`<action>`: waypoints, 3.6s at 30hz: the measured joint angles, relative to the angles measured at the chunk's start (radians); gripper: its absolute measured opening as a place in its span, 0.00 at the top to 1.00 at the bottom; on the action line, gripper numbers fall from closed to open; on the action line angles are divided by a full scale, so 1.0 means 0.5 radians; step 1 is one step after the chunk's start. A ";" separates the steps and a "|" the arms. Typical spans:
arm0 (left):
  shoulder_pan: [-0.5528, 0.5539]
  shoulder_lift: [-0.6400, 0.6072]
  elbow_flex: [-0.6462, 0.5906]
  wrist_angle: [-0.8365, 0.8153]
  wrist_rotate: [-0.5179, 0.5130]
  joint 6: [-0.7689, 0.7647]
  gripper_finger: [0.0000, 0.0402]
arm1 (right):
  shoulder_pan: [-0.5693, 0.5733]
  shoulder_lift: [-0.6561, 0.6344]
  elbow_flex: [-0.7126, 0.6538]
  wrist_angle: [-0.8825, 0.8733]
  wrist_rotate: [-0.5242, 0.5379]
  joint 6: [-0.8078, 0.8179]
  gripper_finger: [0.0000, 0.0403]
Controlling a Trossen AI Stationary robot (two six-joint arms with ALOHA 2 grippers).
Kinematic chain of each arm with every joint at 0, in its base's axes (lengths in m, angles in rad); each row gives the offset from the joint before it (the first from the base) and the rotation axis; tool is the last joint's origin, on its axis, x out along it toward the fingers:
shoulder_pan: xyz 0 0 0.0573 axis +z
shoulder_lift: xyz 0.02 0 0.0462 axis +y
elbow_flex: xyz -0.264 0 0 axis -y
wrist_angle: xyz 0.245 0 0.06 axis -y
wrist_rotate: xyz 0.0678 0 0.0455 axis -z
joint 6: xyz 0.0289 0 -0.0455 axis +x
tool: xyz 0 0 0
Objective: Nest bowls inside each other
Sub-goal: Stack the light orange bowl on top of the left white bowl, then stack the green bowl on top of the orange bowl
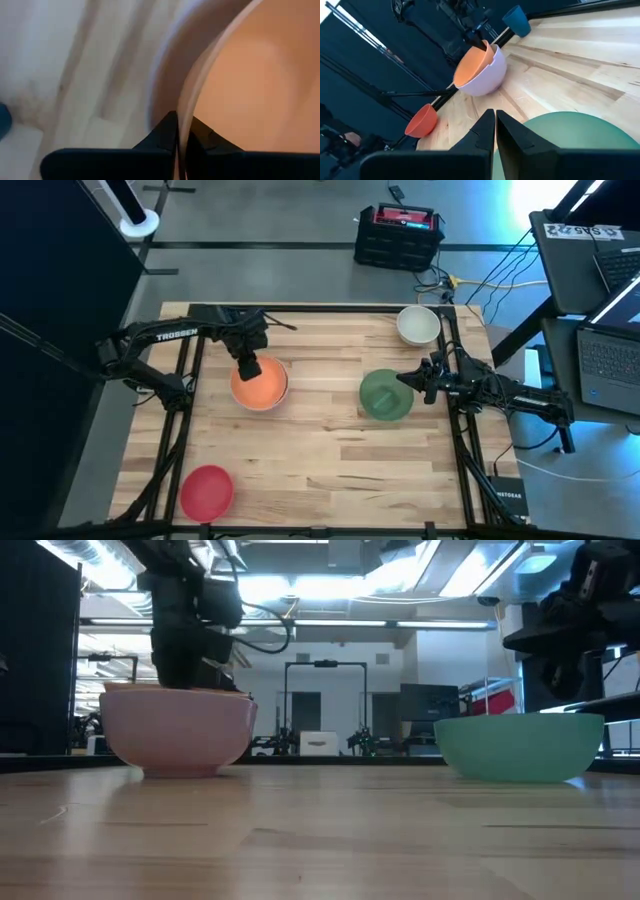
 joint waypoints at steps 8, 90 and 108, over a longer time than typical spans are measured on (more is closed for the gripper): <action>0.008 -0.002 -0.052 0.077 0.011 0.072 0.93 | 0.000 0.000 0.002 -0.015 0.025 0.111 0.99; -0.114 -0.003 0.809 -0.554 -0.073 0.370 0.59 | -0.509 3.078 1.748 -1.499 -0.249 -1.173 1.00; -0.085 -0.400 0.809 -0.918 -0.100 0.158 0.59 | -0.278 3.873 3.408 -1.184 -0.489 -1.118 1.00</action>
